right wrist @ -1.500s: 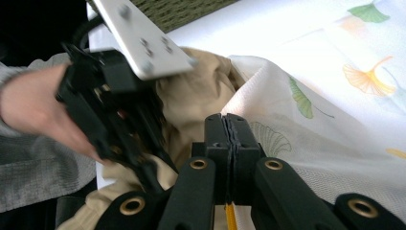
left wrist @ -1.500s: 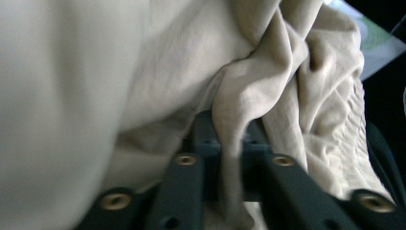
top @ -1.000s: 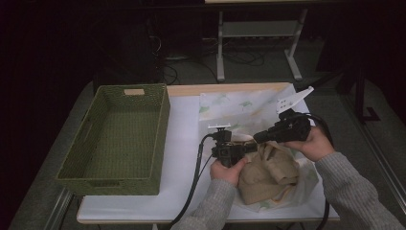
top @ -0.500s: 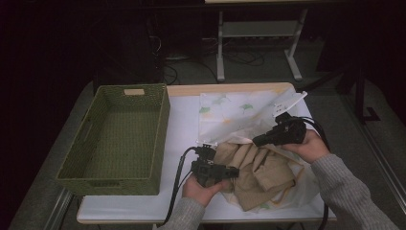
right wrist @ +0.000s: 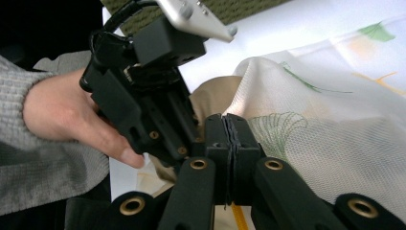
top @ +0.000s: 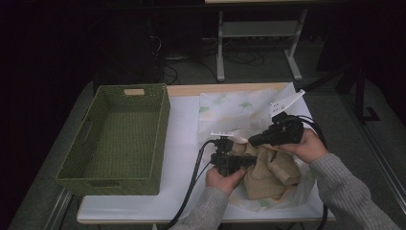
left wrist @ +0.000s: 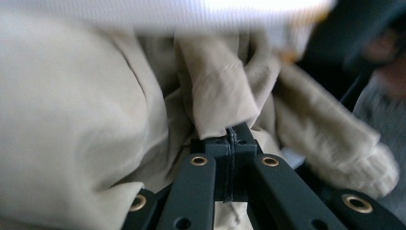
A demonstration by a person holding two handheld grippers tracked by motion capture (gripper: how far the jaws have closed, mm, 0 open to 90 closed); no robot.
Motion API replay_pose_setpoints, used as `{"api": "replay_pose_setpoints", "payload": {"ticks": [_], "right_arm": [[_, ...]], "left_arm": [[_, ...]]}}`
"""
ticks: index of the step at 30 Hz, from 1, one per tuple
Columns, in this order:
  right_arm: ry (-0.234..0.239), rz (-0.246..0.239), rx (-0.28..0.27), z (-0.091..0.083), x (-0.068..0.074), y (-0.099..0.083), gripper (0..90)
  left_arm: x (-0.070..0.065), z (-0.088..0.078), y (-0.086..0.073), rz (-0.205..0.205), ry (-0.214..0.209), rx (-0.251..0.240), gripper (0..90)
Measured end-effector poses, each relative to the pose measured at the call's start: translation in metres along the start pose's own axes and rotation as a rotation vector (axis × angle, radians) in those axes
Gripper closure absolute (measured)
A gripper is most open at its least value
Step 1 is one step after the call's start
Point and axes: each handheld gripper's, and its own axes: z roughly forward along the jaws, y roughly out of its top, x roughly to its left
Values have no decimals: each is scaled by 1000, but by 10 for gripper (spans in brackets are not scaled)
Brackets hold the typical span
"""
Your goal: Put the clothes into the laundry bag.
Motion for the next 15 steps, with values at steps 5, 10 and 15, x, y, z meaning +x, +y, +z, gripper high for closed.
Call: {"api": "replay_pose_setpoints", "payload": {"ticks": [5, 10, 15], "right_arm": [[-3, 24, -19, -6, -6, -4, 883], [-2, 42, 3, -2, -12, -11, 883], [-7, 54, 6, 1, -16, -14, 883]], "left_arm": [[9, -1, -2, 3, 70, -5, 856], [13, -36, -14, 43, 134, 22, 592], [17, -75, -20, 52, 198, -1, 466]]}}
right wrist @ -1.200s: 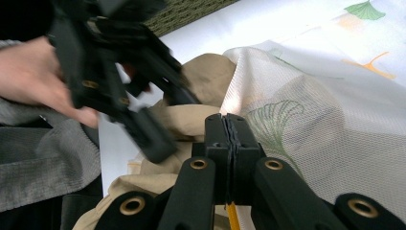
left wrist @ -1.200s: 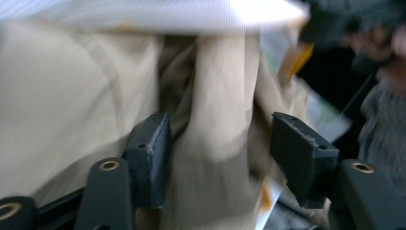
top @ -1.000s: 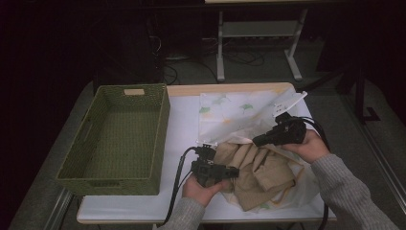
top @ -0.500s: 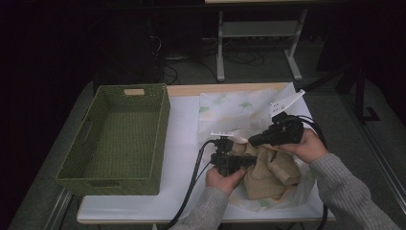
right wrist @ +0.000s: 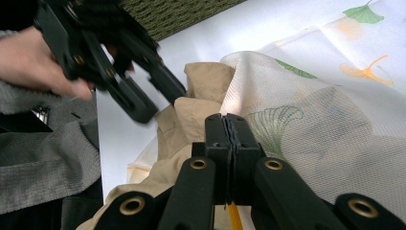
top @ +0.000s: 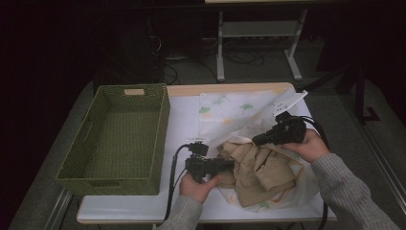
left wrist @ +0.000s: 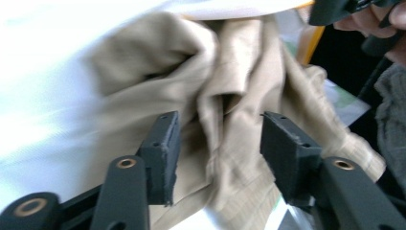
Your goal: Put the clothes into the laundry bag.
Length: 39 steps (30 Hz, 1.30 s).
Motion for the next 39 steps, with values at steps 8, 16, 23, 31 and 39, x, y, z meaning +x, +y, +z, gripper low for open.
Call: {"api": "replay_pose_setpoints", "payload": {"ticks": [8, 16, 23, 31, 39], "right_arm": [[7, -5, 1, 6, 1, 3, 883], [24, -40, 7, 12, 11, 14, 883], [36, -87, -13, 6, 25, 27, 883], [52, -60, -37, -3, 23, 17, 883], [45, -19, -7, 7, 9, 5, 883]], "left_arm": [[28, 17, 4, -40, 58, 52, 404], [8, 55, 9, -20, -116, 34, 895], [-31, 62, 20, 18, -283, -44, 896], [0, 58, 16, -70, -114, -99, 764], [6, 19, -12, 45, -21, -25, 377]]}}
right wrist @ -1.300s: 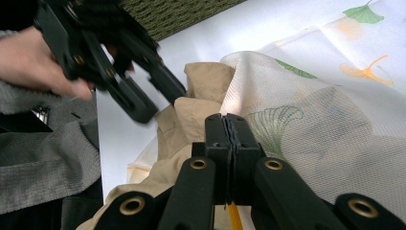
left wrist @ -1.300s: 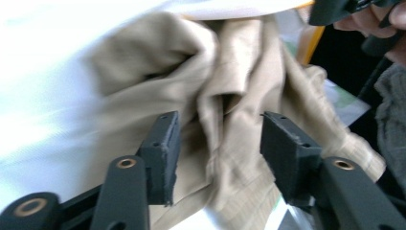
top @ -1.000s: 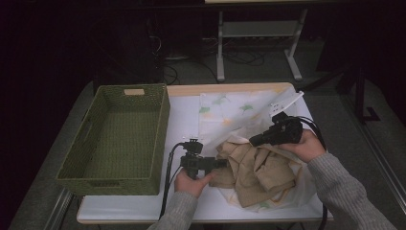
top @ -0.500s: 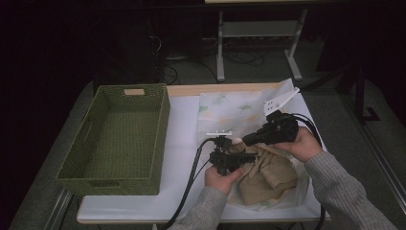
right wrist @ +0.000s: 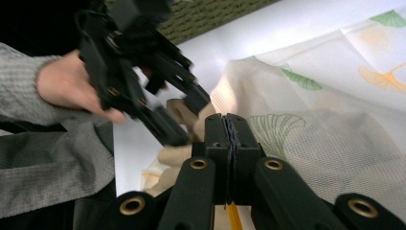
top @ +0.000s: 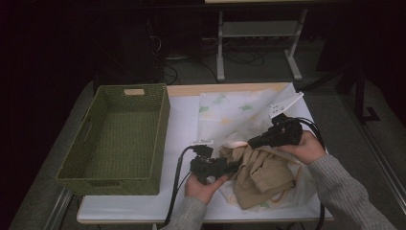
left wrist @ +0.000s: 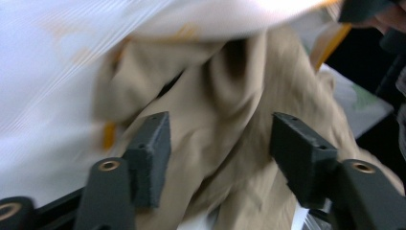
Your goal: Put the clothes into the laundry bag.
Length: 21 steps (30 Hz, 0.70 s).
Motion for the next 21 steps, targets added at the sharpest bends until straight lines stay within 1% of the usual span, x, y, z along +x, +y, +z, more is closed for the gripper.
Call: {"api": "replay_pose_setpoints", "payload": {"ticks": [1, 3, 5, 7, 8, 9, 10, 12, 13, 14, 15, 17, 19, 20, 21], "right_arm": [[-7, 0, 6, 0, -1, 0, 883], [-8, 2, 1, 0, -1, 0, 883], [-9, 2, 0, 1, 0, 1, 883], [-7, -4, 7, 3, -1, 2, 883], [-6, -1, 12, 5, -1, 2, 883], [-5, -5, 16, 6, -1, 2, 883], [-4, -6, 21, 8, 0, 3, 883], [-1, -11, 25, 11, 1, 5, 883], [2, -15, 27, 12, 2, 6, 883], [4, -22, 25, 14, 3, 7, 883], [7, -24, 27, 14, 5, 8, 883], [10, -34, 29, 15, 7, 10, 883], [11, -44, 26, 14, 11, 13, 883], [13, -46, 21, 13, 13, 15, 883], [14, -54, 14, 12, 14, 17, 883]], "left_arm": [[3, -2, -3, 2, 10, 4, 361], [12, -4, -7, -14, 14, 32, 345], [22, 0, -9, -51, 27, 50, 340], [29, 8, -9, -86, 27, 69, 351], [31, 13, -9, -103, 25, 75, 374], [32, 18, -9, -119, 31, 77, 417], [32, 22, -8, -131, 27, 68, 485], [28, 29, -6, -110, 1, 48, 734], [26, 32, -5, -109, -14, 31, 834], [23, 35, -3, -116, -33, 12, 868], [19, 38, -1, -107, -45, 0, 880], [8, 43, 3, -93, -81, -8, 884], [-5, 47, 9, -73, -120, -29, 886], [-11, 48, 12, -67, -134, -46, 886], [-17, 49, 14, -70, -154, -69, 886]]}}
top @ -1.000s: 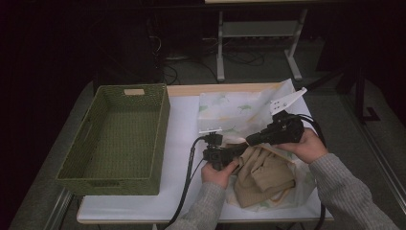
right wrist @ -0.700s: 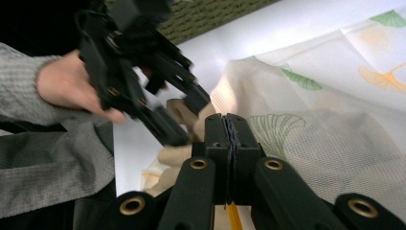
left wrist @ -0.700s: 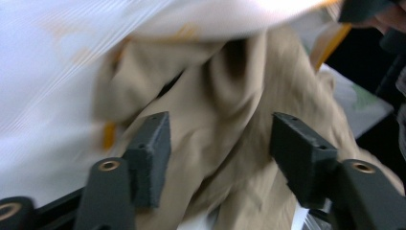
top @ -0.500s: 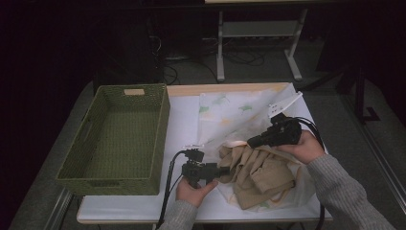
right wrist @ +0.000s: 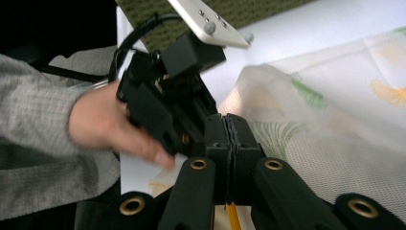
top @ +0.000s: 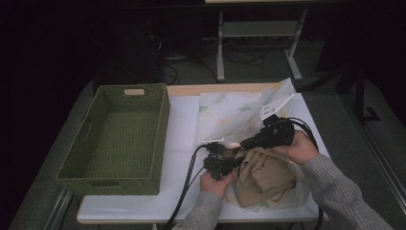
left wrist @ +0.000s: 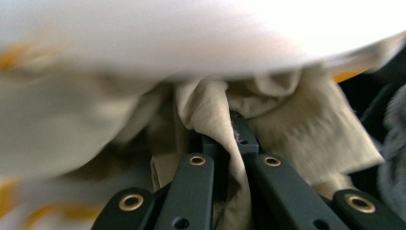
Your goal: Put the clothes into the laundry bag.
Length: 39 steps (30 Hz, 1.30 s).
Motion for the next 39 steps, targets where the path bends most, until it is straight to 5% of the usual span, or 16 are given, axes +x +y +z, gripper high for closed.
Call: {"api": "replay_pose_setpoints", "payload": {"ticks": [1, 3, 6, 9, 13, 16, 20, 22, 25, 27, 30, 33, 34, 35, 39], "right_arm": [[-3, -2, -7, -2, 2, 2, 883], [-14, -3, -22, -7, 3, 2, 883], [-11, 18, -28, -12, 1, -3, 883], [-6, 31, -17, -11, -3, -11, 883], [-9, 47, 8, -8, -8, -17, 882], [-11, 47, 13, -7, -9, -16, 883], [-5, 45, 28, -4, -11, -16, 882], [-4, 47, 35, -1, -11, -15, 882], [-1, 43, 41, 2, -11, -14, 882], [0, 40, 47, 5, -11, -14, 882], [0, 29, 47, 5, -8, -12, 882], [-10, 15, 35, 0, -4, -10, 882], [-15, 15, 24, -4, -3, -10, 882], [-17, 16, 12, -8, -2, -11, 883], [-27, 14, -30, -23, 3, -9, 883]], "left_arm": [[-4, 2, 2, 2, -9, -25, 886], [-5, 2, 4, 15, 43, -52, 883], [9, -5, 4, -18, 102, -72, 847], [17, -16, -1, -29, 147, -57, 639], [18, -25, -10, -16, 88, 18, 416], [20, -25, -16, -24, 17, 78, 370], [18, -16, -22, -36, -88, 148, 375], [23, -7, -23, -75, -130, 184, 366], [25, 4, -23, -96, -113, 176, 408], [22, 11, -22, -94, -88, 182, 578], [13, 18, -21, -92, -76, 137, 828], [2, 15, -13, -111, -83, 60, 851], [3, 12, -8, -48, -80, 23, 852], [1, 7, -4, -42, -79, -13, 853], [-3, -2, 7, -81, -36, -157, 853]]}}
